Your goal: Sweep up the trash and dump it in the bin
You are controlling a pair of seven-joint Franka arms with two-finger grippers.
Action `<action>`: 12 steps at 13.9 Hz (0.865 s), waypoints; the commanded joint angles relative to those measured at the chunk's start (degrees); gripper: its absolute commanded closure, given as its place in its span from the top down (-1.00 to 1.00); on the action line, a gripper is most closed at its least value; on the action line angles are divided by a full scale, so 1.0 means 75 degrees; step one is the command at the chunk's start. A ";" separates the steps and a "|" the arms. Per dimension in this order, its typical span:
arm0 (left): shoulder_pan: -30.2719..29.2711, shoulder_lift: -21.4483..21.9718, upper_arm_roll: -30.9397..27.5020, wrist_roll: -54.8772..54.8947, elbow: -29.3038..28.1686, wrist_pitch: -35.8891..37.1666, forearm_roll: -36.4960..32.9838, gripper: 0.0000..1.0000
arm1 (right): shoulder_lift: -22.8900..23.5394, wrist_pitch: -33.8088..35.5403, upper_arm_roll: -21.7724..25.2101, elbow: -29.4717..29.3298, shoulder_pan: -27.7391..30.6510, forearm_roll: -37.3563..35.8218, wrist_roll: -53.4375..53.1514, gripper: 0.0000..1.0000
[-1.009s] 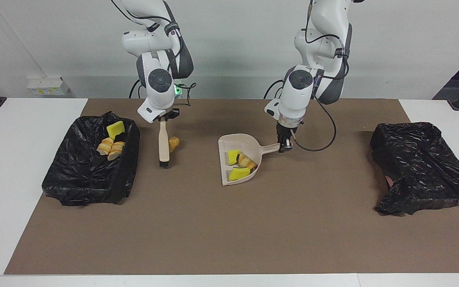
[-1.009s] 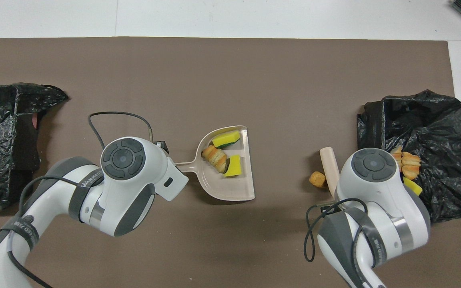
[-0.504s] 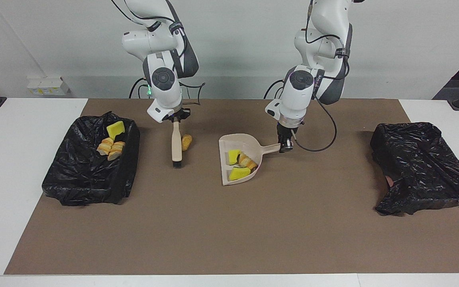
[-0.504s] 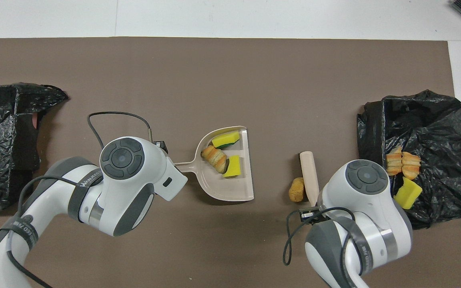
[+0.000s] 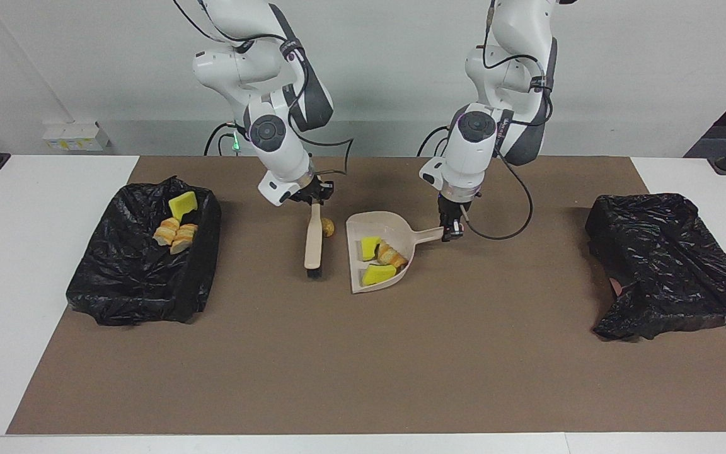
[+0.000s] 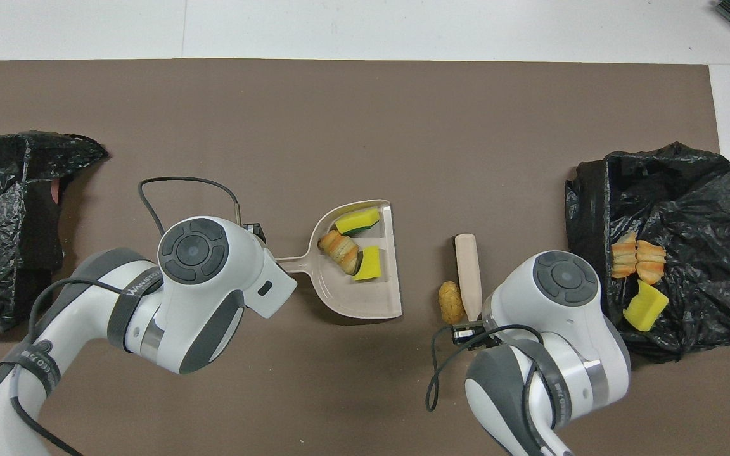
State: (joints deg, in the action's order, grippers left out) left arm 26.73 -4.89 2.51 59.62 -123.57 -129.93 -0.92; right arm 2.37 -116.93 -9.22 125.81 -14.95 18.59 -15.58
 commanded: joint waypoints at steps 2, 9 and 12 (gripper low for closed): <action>0.0010 0.0195 -0.0054 0.0090 -0.0246 -0.0078 -0.0124 -1.00 | 0.0247 0.0541 0.0010 -0.0919 -0.0210 -0.0238 -0.0897 -1.00; -0.0073 0.0242 -0.0042 0.0078 -0.0410 -0.0207 -0.0124 -1.00 | -0.1547 0.2103 -0.0048 0.1024 -0.0351 -0.2269 -0.2222 -1.00; -0.0084 0.0242 -0.0042 0.0078 -0.0434 -0.0207 -0.0124 -1.00 | -0.1044 0.1474 -0.0060 0.1119 -0.0432 -0.1499 -0.2376 -1.00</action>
State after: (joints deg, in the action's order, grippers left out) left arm 26.54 -4.88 2.25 59.64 -124.22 -130.11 -0.92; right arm -6.91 -101.63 -9.35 133.14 -18.09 3.96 -32.33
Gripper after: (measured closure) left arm 0.665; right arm 0.731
